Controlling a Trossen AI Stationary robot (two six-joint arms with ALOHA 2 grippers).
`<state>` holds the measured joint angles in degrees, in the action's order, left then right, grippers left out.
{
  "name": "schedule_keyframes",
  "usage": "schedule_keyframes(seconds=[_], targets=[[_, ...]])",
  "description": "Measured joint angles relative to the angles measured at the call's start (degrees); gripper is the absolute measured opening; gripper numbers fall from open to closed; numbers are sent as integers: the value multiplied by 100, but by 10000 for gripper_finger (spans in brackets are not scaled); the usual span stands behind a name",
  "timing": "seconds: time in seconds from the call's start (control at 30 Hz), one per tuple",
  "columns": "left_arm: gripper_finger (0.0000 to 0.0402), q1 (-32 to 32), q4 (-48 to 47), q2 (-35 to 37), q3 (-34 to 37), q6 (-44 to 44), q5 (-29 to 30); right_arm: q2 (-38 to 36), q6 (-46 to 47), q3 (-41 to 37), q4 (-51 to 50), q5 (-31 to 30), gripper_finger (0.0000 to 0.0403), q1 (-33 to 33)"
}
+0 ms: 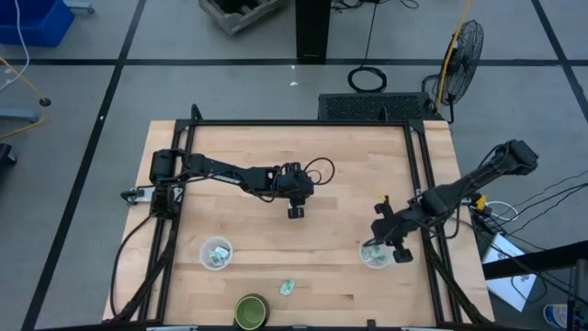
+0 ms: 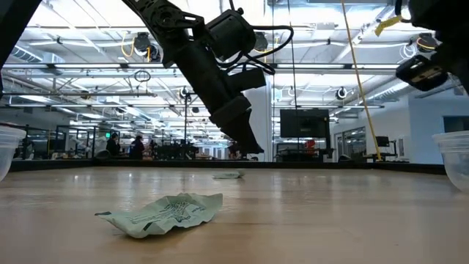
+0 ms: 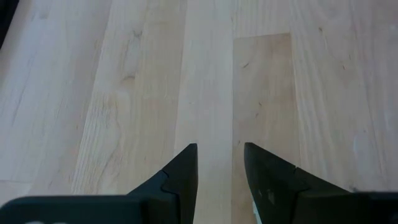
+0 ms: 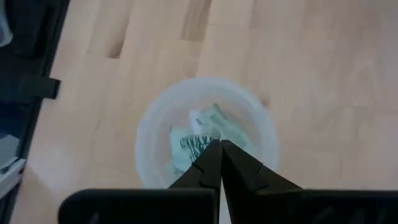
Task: Pick and place Stevia / Truvia into bins
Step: Put the white stevia packet into the right transparent container, then put the white stevia packet into the left transparent container
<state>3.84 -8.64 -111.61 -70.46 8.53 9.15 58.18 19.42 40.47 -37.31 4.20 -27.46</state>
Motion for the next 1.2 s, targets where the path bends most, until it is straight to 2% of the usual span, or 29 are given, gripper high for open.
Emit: schedule_keyframes(seconds=[0.23,0.5,0.6,0.73,0.87,1.1,1.2], targets=[[136,-59,7,0,0,-15,-13,14,306,-738,627,-593,0,-164],[136,-98,4,0,0,-18,-31,12,672,-1034,1318,-564,3,-164],[136,-98,2,0,0,-22,-28,12,693,-1034,1457,-513,12,-164],[136,-98,0,0,0,-22,-30,10,765,-1034,1458,-136,29,-164],[136,-98,0,0,0,-22,-28,12,861,-1036,1500,-97,44,-165],[136,-183,-1,1,0,65,-27,12,806,-1036,1965,-95,51,-164],[136,-260,-116,81,0,154,-115,10,354,-1036,2232,-103,47,-147]])
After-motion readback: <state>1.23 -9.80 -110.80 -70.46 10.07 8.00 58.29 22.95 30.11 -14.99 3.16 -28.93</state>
